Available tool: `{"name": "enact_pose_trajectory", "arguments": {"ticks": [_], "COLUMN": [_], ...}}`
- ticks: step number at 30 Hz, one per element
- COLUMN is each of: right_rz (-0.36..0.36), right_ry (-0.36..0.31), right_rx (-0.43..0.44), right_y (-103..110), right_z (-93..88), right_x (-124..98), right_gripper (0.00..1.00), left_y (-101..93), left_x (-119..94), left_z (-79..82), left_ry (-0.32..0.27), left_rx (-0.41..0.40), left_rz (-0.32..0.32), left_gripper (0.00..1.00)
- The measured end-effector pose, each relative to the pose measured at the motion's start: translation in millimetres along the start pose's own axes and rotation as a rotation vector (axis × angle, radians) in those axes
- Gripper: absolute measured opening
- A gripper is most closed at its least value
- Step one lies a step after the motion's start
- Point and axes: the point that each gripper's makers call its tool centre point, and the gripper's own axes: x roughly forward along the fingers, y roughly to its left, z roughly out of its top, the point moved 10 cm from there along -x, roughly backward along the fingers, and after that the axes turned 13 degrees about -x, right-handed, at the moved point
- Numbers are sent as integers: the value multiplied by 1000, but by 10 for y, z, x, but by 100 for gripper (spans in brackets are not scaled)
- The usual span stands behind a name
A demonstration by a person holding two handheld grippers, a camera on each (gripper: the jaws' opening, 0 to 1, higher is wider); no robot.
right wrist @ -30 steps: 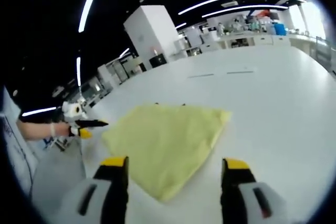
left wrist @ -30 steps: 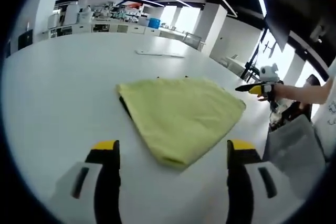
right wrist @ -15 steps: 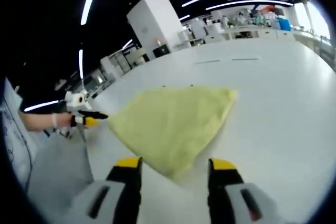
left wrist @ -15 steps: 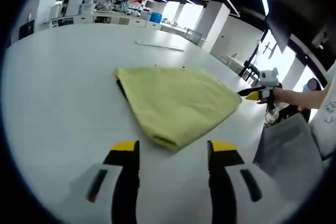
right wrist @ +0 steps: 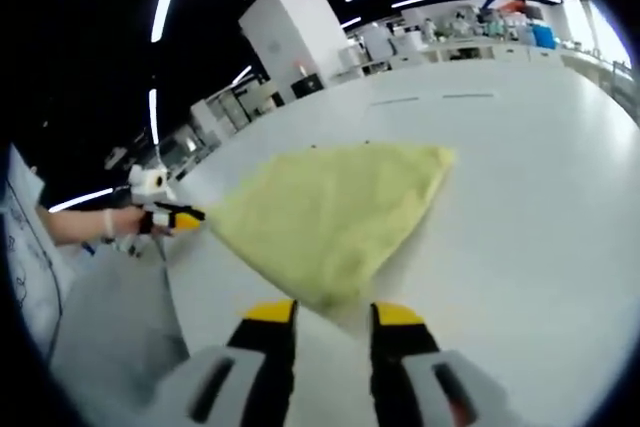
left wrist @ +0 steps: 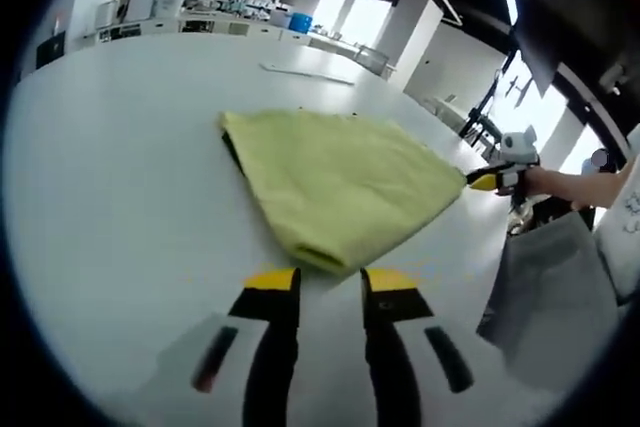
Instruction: Fold the garment on the visible template until the final outline fits inside the template.
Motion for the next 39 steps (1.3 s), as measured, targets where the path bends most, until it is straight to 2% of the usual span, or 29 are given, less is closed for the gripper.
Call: {"name": "enact_pose_trajectory", "arguments": {"ticks": [9,14,16,17,25,30,31,34,37,39], "right_rz": [-3,-8,-7,-7,-5,-1,-1,-2,-3,-2], "right_ry": [-6,-8,-7,-8,-7,-8,-7,-6,-5,-4], "right_rx": [33,43,47,49,54,57,56,57,57,56], "right_y": [21,-3,2,5,-22,-25,-20,-8,-3,-2], "right_z": [-5,-3,-6,-6,-6,-5,-3,-3,-4,-6], "right_x": [44,46,43,43,15,7,6,5,4,6], "right_gripper": [1,0,0,0,0,0,0,0,0,0], "left_y": [11,13,8,4,28,38,45,56,69,77], "left_x": [51,80,84,84,34,23,24,26,42,62], "left_z": [-6,-18,-26,-28,-19,8,8,6,3,-2], "left_ry": [-11,-6,-3,-4,-23,-33,-33,-34,-24,-17], "left_rx": [-28,-35,-37,-38,-29,-52,-53,-74,-59,-78], "left_rz": [-3,2,2,1,15,-7,-7,-15,-14,-16], "left_gripper": [13,9,0,0,0,0,2,16,14,11]}}
